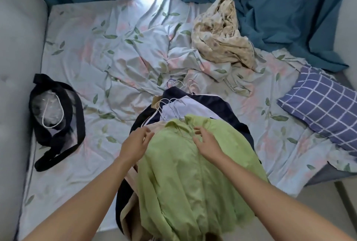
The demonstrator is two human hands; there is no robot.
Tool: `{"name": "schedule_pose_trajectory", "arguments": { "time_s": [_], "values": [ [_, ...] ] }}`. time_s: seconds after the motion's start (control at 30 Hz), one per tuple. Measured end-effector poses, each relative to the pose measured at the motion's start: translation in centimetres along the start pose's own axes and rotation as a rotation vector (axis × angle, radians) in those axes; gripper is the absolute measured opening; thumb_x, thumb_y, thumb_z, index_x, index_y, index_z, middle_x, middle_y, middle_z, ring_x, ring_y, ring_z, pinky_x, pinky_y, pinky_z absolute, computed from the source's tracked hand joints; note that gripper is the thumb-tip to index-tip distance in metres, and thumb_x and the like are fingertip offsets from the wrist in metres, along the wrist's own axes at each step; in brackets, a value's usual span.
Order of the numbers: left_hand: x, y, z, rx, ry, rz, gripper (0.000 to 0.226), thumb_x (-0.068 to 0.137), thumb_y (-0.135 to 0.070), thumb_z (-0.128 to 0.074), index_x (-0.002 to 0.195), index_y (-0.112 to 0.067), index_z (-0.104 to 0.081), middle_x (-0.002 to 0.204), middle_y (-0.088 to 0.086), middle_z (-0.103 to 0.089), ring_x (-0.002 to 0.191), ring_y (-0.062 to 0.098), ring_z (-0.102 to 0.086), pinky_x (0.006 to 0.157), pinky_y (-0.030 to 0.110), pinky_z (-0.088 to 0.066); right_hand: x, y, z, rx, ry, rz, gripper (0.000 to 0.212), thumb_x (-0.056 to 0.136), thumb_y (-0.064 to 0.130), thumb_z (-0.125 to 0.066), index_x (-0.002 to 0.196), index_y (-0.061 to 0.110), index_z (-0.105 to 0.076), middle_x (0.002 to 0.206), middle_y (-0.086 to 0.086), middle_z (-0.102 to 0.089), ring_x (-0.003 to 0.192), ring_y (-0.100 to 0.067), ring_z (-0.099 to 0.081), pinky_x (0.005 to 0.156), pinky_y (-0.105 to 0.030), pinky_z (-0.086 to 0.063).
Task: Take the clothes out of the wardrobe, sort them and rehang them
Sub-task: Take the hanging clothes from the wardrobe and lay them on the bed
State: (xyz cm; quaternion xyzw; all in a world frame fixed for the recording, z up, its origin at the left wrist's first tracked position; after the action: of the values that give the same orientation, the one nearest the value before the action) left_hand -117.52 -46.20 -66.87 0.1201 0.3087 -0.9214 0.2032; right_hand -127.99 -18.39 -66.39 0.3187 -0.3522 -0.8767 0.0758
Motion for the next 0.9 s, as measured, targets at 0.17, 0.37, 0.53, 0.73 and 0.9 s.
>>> {"name": "schedule_pose_trajectory", "arguments": {
  "time_s": [0.17, 0.37, 0.53, 0.73, 0.9],
  "values": [
    [-0.2, 0.9, -5.1, 0.032, 0.118, 0.121, 0.055, 0.103, -0.067, -0.038, 0.137, -0.028, -0.054, 0.129, -0.003, -0.061, 0.117, 0.020, -0.059, 0.093, 0.045, -0.052, 3.9, -5.2, 3.5, -0.342, -0.023, 0.002, 0.050, 0.100, 0.028, -0.059, 0.149, 0.023, -0.048, 0.144, -0.004, -0.050, 0.130, -0.034, -0.041, 0.112, -0.044, -0.037],
    [0.7, 1.2, -8.1, 0.112, 0.128, 0.237, 0.037, 0.107, -0.048, -0.045, 0.122, -0.016, -0.056, 0.121, 0.008, -0.057, 0.114, 0.030, -0.053, 0.088, 0.044, -0.047, 8.6, -8.4, 4.7, -0.506, 0.033, -0.020, 0.051, 0.102, 0.034, -0.051, 0.152, 0.030, -0.041, 0.148, -0.005, -0.046, 0.132, -0.038, -0.042, 0.108, -0.050, -0.042],
    [1.0, 0.7, -9.4, 0.084, 0.150, 0.278, 0.032, 0.107, -0.047, -0.043, 0.096, -0.019, -0.052, 0.090, -0.002, -0.060, 0.089, 0.026, -0.057, 0.076, 0.043, -0.049, 10.8, -9.0, 4.9, -0.644, -0.038, -0.005, 0.039, 0.104, 0.038, -0.050, 0.140, 0.023, -0.049, 0.133, -0.008, -0.051, 0.125, -0.034, -0.046, 0.100, -0.049, -0.044],
    [0.4, -1.0, -9.7, 0.064, 0.020, 0.325, 0.041, 0.104, -0.053, -0.047, 0.125, -0.018, -0.048, 0.121, 0.006, -0.046, 0.116, 0.030, -0.045, 0.094, 0.053, -0.049, 11.3, -9.3, 5.9, -0.456, -0.006, -0.005, 0.034, 0.105, 0.046, -0.049, 0.120, 0.017, -0.057, 0.121, -0.009, -0.055, 0.115, -0.033, -0.053, 0.096, -0.051, -0.046],
    [-1.4, -3.9, -7.9, 0.099, -0.173, 0.317, 0.048, 0.106, -0.057, -0.040, 0.134, -0.020, -0.051, 0.127, 0.009, -0.045, 0.121, 0.032, -0.045, 0.093, 0.052, -0.048, 8.7, -8.1, 8.9, -0.112, -0.099, 0.070, 0.043, 0.102, 0.054, -0.054, 0.073, 0.023, -0.049, 0.077, 0.004, -0.055, 0.079, -0.025, -0.056, 0.069, -0.041, -0.040]
  ]
}}
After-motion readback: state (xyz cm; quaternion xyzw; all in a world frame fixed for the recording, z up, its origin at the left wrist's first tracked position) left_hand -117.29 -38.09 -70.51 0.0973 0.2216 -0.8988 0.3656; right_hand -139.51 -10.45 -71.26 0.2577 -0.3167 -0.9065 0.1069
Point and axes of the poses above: each hand's wrist, its own x-axis towards the middle knuckle, its own z-axis out of the back of the hand, y = z × x, the point moved 4 cm from there along x, towards the middle knuckle
